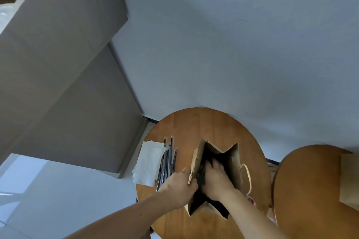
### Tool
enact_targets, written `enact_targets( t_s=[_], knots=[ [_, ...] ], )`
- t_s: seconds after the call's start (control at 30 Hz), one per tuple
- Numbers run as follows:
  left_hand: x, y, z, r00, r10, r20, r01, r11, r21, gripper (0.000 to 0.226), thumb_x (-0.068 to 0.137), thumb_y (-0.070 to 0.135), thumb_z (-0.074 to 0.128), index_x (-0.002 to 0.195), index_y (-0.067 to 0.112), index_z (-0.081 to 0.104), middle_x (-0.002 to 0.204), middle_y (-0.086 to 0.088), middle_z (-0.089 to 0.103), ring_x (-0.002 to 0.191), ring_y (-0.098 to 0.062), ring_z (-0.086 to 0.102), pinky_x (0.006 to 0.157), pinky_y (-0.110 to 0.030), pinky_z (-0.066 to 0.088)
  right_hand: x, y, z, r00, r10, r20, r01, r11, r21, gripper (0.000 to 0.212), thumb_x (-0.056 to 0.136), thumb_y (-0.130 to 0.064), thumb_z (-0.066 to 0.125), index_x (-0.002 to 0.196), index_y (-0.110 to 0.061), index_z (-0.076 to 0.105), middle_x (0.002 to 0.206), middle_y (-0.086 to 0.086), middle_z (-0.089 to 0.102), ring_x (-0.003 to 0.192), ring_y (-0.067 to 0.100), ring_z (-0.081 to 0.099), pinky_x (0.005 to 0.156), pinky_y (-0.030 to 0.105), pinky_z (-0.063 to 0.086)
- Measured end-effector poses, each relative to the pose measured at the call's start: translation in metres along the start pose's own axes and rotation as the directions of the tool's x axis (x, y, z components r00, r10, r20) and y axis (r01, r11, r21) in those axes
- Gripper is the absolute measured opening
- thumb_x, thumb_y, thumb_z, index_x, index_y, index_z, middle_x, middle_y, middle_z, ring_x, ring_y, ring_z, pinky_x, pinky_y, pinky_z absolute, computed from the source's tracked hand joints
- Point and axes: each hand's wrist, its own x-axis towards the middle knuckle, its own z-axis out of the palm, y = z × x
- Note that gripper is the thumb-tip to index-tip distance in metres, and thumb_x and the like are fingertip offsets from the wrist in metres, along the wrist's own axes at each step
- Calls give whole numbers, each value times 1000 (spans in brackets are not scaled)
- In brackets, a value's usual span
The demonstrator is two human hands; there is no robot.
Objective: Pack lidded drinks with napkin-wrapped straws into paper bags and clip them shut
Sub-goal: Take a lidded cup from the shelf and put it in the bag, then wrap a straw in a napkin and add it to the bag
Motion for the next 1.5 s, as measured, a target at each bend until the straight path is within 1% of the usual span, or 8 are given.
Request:
enact_targets(
  t_s=[0.2,0.33,0.43,0.63,0.8,0.9,1.1,1.5],
  knots=[
    [0,1,-20,988,75,138,-71,997,-34,57,79,55,58,128,29,46,106,4,67,92,-16,68,85,-41,59,-57,-22,-91,991,-101,-90,101,995,-4,27,99,-24,47,126,-21,52,119,-2,59,96,17,63,71,23,46],
    [0,-4,-47,947,147,286,-169,984,54,84,77,47,71,147,37,26,136,8,53,116,-15,58,98,-33,52,-64,-54,-136,924,-199,-327,220,975,27,40,102,-20,39,141,-16,48,137,2,56,121,19,55,97,26,43],
    [4,-17,-82,977,162,137,-186,965,183,70,86,32,66,147,31,33,146,2,47,128,-19,50,105,-35,47,-45,-82,-141,932,-202,-301,234,970,72,39,102,-22,40,139,-12,48,133,5,56,119,21,55,98,28,44],
    [21,-70,-140,990,2,-141,25,982,189,50,92,33,54,142,31,44,141,2,50,120,-19,54,99,-35,48,25,-136,-84,986,-105,-128,125,979,163,27,99,-18,46,73,-17,50,72,-5,53,60,7,49,42,17,28],
    [43,-113,-142,986,-73,-151,85,993,76,51,94,32,53,144,26,43,145,3,46,125,-19,50,89,-25,41,66,-152,-5,996,-6,-94,24,981,193,24,92,-11,47,111,-12,61,94,4,62,65,14,51,47,21,34],
    [57,-135,-130,982,-122,-141,118,992,-37,49,94,29,53,142,24,46,142,3,50,123,-18,51,89,-23,41,82,-150,38,993,113,-35,-100,961,258,16,94,-18,51,78,-12,54,64,-1,51,53,12,48,59,26,49],
    [77,-168,-105,965,-200,-169,180,976,-123,43,94,24,51,137,21,52,136,3,55,116,-18,56,93,-29,49,119,-137,109,984,179,15,-176,950,258,49,97,-33,53,58,-19,26,55,-6,30,43,5,29,40,15,21],
    [85,-187,-89,948,-251,-197,224,963,-147,38,96,18,49,133,19,56,133,3,58,117,-16,55,95,-29,49,145,-136,154,977,212,32,-215,971,108,32,97,-38,53,97,-9,66,90,5,72,74,19,69,52,23,51]
  ],
)
